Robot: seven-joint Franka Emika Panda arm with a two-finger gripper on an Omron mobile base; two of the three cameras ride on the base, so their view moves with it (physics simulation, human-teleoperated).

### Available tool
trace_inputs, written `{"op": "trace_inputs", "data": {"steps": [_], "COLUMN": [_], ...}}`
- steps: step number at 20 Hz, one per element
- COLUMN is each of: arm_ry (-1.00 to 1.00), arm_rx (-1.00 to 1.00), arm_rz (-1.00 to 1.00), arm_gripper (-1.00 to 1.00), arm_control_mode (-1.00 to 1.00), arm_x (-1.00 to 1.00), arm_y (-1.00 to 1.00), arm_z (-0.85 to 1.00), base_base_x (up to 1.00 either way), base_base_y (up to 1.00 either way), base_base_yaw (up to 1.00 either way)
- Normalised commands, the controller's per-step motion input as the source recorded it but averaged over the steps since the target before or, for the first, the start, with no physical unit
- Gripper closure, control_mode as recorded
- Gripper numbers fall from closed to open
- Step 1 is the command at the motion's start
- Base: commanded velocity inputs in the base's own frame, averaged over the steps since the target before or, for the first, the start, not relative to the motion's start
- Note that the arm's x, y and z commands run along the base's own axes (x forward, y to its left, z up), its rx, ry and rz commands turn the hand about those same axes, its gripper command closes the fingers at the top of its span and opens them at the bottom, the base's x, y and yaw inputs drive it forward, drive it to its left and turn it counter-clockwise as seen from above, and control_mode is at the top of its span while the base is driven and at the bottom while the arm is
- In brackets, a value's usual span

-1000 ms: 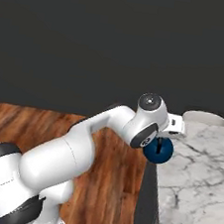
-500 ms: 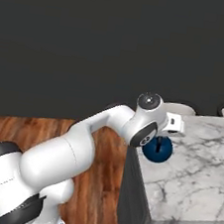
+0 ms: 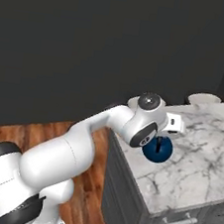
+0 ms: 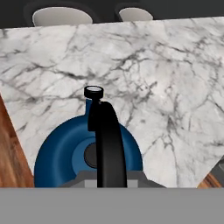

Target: The kettle is done boiling. Turn off the stove, then wait for 300 timesteps before moving the kettle to the dining table.

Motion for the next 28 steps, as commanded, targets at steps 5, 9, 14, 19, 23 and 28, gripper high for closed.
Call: {"op": "trace_inputs", "data": {"steps": [5, 9, 14, 19, 23, 28], "arm_ry": [0.0, 0.0, 0.0, 0.0, 0.0, 0.0], "arm_rx": [0.0, 0.0, 0.0, 0.0, 0.0, 0.0], "arm_rz": [0.0, 0.0, 0.0, 0.0, 0.0, 0.0], "arm_gripper": [1.0, 1.0, 1.0, 1.0, 1.0, 1.0], "arm_control_mode": [1.0, 1.0, 1.0, 1.0, 1.0, 1.0], "arm_x": [0.0, 0.0, 0.0, 0.0, 0.0, 0.0], "arm_y": [0.0, 0.0, 0.0, 0.0, 0.0, 0.0], "arm_z": [0.0, 0.0, 0.0, 0.0, 0.0, 0.0], "base_base_x": [0.22, -0.09, -0.27, 0.03, 0.17, 0.43], "base_base_y": [0.47, 0.46, 0.44, 0.76, 0.7, 0.64], "base_base_yaw": [-0.36, -0.31, -0.27, -0.21, -0.22, -0.21]}}
